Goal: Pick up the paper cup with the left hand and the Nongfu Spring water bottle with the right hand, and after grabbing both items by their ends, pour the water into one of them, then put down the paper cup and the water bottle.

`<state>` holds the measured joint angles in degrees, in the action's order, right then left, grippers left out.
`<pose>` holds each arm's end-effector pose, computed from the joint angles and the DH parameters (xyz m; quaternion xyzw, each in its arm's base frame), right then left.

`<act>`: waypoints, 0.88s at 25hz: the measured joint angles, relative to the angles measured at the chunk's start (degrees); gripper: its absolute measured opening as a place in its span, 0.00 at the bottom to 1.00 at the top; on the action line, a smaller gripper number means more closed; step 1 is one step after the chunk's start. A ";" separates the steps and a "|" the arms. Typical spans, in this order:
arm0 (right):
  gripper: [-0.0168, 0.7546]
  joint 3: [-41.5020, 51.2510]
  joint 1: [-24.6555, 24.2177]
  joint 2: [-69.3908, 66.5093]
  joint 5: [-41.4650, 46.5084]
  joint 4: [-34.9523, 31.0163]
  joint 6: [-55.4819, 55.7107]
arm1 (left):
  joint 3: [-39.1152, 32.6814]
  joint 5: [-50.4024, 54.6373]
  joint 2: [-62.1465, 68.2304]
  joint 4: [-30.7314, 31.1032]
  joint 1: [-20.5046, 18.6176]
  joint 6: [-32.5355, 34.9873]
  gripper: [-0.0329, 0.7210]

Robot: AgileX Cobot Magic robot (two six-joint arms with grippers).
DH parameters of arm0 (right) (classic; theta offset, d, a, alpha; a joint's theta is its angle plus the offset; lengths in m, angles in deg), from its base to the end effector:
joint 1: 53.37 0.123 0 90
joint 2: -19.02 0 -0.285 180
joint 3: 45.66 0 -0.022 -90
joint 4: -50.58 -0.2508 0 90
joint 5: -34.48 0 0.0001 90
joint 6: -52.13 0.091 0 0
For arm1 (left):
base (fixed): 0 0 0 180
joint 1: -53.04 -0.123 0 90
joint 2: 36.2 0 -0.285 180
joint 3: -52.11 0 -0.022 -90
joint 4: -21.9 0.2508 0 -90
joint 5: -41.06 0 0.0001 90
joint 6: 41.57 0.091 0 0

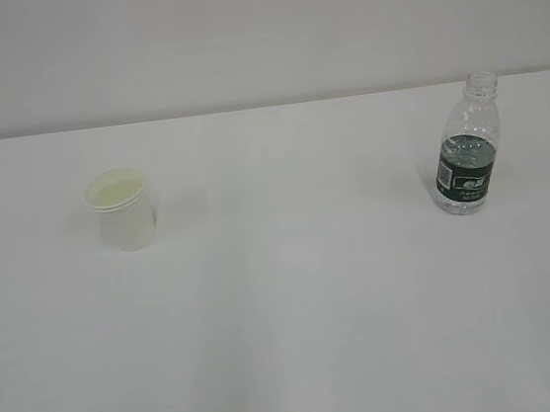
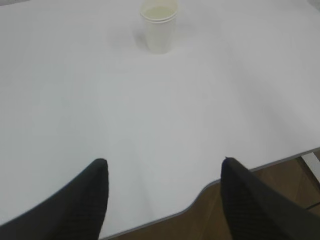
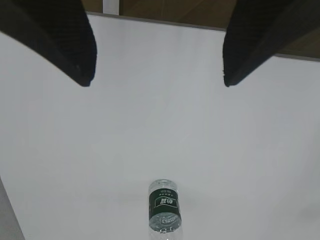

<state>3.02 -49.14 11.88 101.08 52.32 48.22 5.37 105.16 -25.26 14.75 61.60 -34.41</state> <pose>-0.0107 -0.0033 0.2687 -0.0608 0.8742 -0.0138 0.4816 -0.0042 -0.0097 0.2823 0.1227 0.8633 -0.0682 0.4847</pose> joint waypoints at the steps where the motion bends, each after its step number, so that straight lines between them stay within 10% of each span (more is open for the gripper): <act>1: 0.78 0.09 0.00 0.00 -0.13 0.00 0.00 | 0.00 0.00 0.00 0.00 0.00 0.00 0.71; 22: 0.78 0.22 0.00 0.00 -0.77 0.00 0.13 | 0.00 -0.25 0.00 -0.10 0.00 0.00 0.64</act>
<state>3.24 -49.14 11.88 100.31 52.32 48.35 5.37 104.91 -25.26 14.64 61.60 -34.41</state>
